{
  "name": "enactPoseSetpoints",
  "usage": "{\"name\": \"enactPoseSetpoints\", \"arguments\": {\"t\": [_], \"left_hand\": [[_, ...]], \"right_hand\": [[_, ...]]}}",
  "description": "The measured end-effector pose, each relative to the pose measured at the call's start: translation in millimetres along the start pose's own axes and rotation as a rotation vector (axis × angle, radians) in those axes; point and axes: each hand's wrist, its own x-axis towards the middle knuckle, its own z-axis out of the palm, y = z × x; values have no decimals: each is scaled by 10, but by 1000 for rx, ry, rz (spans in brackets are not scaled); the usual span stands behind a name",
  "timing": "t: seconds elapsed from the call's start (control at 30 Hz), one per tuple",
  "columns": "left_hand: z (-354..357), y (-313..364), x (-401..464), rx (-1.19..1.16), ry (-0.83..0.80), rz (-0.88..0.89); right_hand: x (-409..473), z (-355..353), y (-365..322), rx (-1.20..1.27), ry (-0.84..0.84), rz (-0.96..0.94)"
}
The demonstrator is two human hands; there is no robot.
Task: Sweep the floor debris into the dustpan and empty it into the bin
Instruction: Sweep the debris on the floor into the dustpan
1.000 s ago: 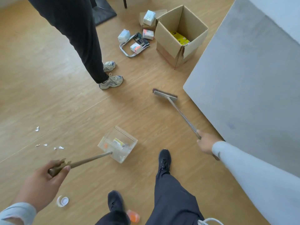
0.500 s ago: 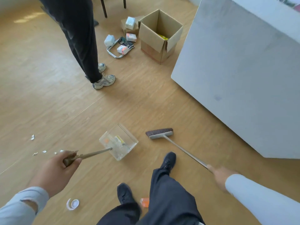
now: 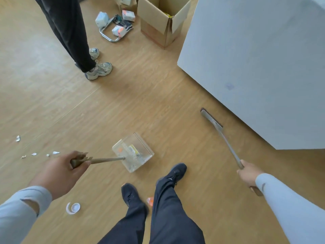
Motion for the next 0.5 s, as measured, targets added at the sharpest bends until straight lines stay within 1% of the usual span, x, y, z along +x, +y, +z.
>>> {"name": "enactPoseSetpoints", "arguments": {"t": [0.1, 0.17, 0.23, 0.3, 0.4, 0.5], "left_hand": [[54, 112, 25, 55, -11, 9], [72, 163, 25, 81, -22, 16], [71, 181, 27, 84, -32, 16], [60, 173, 33, 70, -40, 10], [44, 102, 55, 70, -36, 7], [35, 38, 48, 68, -30, 8]], "right_hand": [[141, 305, -565, 87, -107, -7], [-7, 561, -943, 140, -174, -50], [-244, 791, -1221, 177, -206, -89], [-511, 956, -1328, 159, -245, -119], [-861, 1074, -1258, 121, -358, -117], [-1140, 1031, -1115, -2, -357, -198]]}}
